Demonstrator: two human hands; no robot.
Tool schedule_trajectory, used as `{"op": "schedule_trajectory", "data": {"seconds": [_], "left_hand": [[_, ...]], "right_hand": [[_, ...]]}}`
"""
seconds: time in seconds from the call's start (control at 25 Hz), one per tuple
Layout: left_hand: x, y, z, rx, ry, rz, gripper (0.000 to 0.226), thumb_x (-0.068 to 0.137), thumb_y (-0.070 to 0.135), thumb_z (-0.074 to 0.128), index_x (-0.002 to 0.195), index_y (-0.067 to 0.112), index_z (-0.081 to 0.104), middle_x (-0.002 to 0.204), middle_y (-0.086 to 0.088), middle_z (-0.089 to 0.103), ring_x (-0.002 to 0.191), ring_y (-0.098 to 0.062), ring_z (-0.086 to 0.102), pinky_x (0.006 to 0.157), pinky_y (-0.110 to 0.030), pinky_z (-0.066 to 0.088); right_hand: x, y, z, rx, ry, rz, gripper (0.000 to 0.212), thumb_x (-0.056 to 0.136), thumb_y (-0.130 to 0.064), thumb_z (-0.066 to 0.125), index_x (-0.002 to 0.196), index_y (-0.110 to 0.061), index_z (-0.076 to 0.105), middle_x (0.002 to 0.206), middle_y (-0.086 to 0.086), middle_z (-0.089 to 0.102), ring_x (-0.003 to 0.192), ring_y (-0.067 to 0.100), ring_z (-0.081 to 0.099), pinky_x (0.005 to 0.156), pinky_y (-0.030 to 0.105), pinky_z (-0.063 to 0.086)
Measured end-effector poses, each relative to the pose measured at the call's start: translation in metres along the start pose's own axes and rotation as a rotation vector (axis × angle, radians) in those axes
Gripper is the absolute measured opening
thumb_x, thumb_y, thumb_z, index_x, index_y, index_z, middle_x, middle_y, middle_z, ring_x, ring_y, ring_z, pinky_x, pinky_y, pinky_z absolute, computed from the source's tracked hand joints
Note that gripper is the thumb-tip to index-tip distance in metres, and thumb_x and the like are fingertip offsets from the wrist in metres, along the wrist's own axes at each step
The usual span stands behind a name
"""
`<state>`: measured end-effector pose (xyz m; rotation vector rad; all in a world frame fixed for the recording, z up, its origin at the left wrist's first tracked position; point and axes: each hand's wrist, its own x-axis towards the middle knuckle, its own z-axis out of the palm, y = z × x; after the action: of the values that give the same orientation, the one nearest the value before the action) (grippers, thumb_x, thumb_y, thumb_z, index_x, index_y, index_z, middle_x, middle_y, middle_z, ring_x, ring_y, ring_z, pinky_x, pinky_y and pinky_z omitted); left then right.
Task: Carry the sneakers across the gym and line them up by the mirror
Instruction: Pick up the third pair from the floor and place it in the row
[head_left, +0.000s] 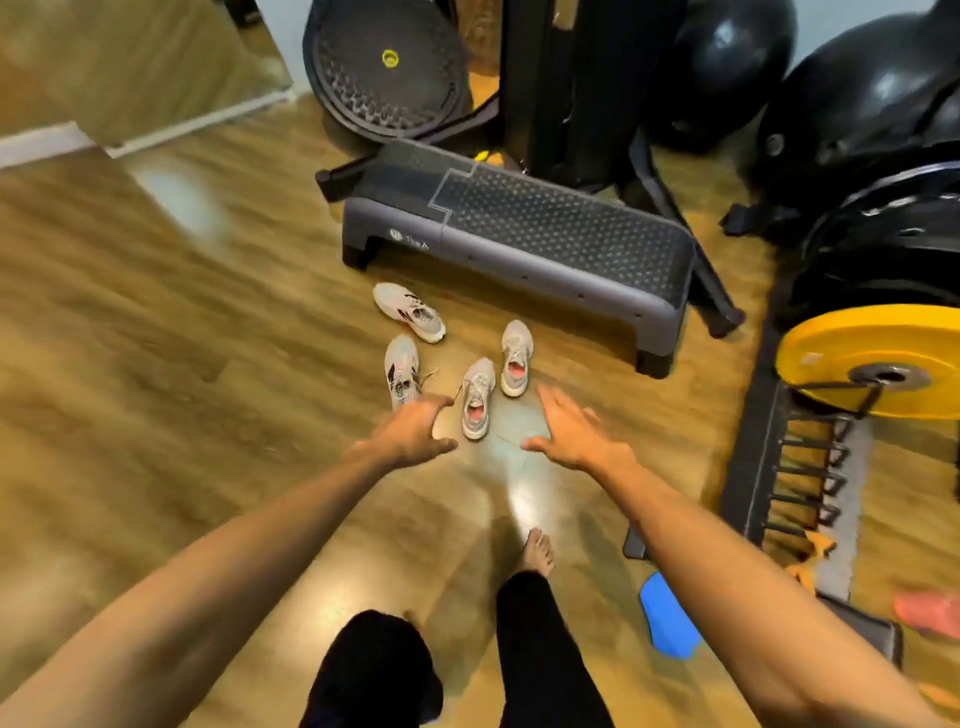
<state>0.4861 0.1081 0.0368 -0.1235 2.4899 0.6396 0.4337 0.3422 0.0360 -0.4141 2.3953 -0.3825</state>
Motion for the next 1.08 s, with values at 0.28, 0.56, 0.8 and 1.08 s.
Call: {"op": "schedule_trajectory", "data": {"seconds": [0.28, 0.56, 0.8, 1.08], "left_hand": [[0.208, -0.064, 0.132, 0.038, -0.068, -0.037, 0.065, 0.084, 0.037, 0.065, 0.139, 0.012, 0.041, 0.143, -0.01, 0.047, 0.13, -0.026, 0.046, 0.104, -0.032, 0.039], [0.396, -0.163, 0.299, 0.027, -0.05, -0.015, 0.058, 0.086, 0.024, 0.062, 0.138, 0.014, 0.04, 0.133, -0.012, 0.053, 0.116, -0.033, 0.054, 0.093, -0.038, 0.045], [0.447, -0.204, 0.375, 0.231, -0.152, 0.0, 0.056, 0.09, 0.019, 0.058, 0.139, 0.011, 0.032, 0.141, -0.012, 0.045, 0.121, -0.033, 0.053, 0.099, -0.043, 0.044], [0.452, -0.202, 0.335, 0.231, -0.095, 0.066, 0.06, 0.087, 0.017, 0.055, 0.141, 0.011, 0.028, 0.132, -0.014, 0.053, 0.112, -0.031, 0.058, 0.097, -0.038, 0.046]], "right_hand": [[0.224, 0.101, 0.079, -0.106, -0.115, -0.025, 0.091, 0.087, -0.045, 0.061, 0.153, -0.01, 0.008, 0.161, 0.011, 0.016, 0.148, 0.026, 0.017, 0.116, 0.042, 0.022], [0.447, 0.176, 0.205, -0.112, -0.111, -0.027, 0.084, 0.09, -0.031, 0.061, 0.152, -0.01, 0.008, 0.158, 0.015, 0.02, 0.143, 0.033, 0.027, 0.113, 0.045, 0.03], [0.53, 0.207, 0.282, -0.1, -0.142, 0.057, 0.072, 0.081, -0.014, 0.063, 0.143, -0.01, 0.026, 0.142, 0.017, 0.038, 0.117, 0.037, 0.053, 0.099, 0.046, 0.046], [0.53, 0.196, 0.257, -0.166, -0.083, 0.009, 0.053, 0.081, 0.001, 0.055, 0.132, -0.009, 0.044, 0.115, 0.02, 0.059, 0.101, 0.037, 0.06, 0.082, 0.039, 0.051]]}}
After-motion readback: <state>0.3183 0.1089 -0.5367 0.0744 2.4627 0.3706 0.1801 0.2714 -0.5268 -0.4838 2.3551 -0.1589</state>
